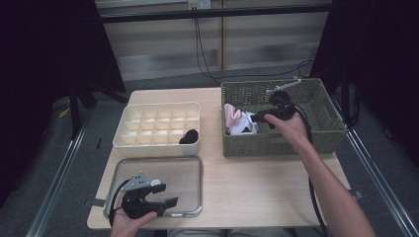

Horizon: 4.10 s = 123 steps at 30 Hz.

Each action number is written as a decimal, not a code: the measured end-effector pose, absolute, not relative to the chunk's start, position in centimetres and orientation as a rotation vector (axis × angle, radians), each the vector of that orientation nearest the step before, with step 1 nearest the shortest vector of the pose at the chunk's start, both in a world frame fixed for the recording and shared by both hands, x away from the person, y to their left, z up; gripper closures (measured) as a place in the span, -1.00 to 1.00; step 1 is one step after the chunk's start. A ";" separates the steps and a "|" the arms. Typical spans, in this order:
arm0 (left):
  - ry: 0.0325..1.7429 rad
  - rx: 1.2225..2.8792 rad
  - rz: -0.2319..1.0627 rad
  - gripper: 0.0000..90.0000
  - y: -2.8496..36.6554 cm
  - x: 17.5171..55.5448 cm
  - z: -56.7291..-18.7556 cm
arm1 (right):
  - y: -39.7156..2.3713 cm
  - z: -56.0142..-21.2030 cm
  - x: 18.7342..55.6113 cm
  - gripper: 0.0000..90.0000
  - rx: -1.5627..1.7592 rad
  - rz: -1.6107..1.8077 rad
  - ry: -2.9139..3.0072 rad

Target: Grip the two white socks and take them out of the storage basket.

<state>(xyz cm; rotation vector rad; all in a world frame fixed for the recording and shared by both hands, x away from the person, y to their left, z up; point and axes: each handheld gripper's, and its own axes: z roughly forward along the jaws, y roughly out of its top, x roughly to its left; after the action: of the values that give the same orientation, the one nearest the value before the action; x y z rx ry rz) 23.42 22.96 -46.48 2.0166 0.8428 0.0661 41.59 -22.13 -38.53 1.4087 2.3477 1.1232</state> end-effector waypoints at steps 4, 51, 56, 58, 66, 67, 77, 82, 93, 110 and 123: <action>0.843 2.017 0.060 -0.37 23.0 23.4 -46.4 | -22.0 -38.5 43.1 0.22 1.420 1.081 2.361; 0.844 2.002 0.065 -0.37 23.5 23.7 -46.4 | -21.6 -36.9 46.5 0.96 1.368 1.199 2.379; 0.853 1.974 0.050 -0.37 23.7 23.9 -46.4 | -22.0 -36.2 46.3 0.96 1.358 1.253 2.351; 0.859 1.967 0.052 -0.37 23.9 24.1 -46.3 | -22.3 -35.7 46.1 0.96 1.354 1.274 2.340; 0.850 1.965 0.062 -0.37 23.9 24.2 -46.3 | -23.0 -34.5 45.5 0.97 1.338 1.337 2.293; 0.850 1.965 0.062 -0.37 23.9 24.2 -46.3 | -23.0 -34.5 45.5 0.97 1.338 1.337 2.293; 0.848 1.957 0.076 -0.38 24.1 24.8 -46.3 | -23.9 -32.9 44.4 0.97 1.318 1.374 2.241; 0.846 1.954 0.078 -0.38 24.1 24.8 -46.3 | -24.0 -31.4 44.0 0.97 1.290 1.391 2.222; 0.837 1.954 0.083 -0.39 24.1 24.8 -46.2 | -23.9 -29.0 43.5 0.97 1.254 1.417 2.177; 0.837 1.955 0.082 -0.41 23.9 25.0 -46.3 | -25.1 -27.6 42.4 0.97 1.240 1.493 2.126; 0.862 1.933 0.075 -0.55 23.8 25.2 -46.3 | -25.2 -26.5 41.7 0.98 1.221 1.515 2.105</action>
<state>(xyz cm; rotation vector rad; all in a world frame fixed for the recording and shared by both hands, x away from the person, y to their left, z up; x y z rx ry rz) 25.17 23.84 -46.28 1.9333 0.8623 0.0750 41.73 -25.24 -26.46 1.2205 2.1054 1.5150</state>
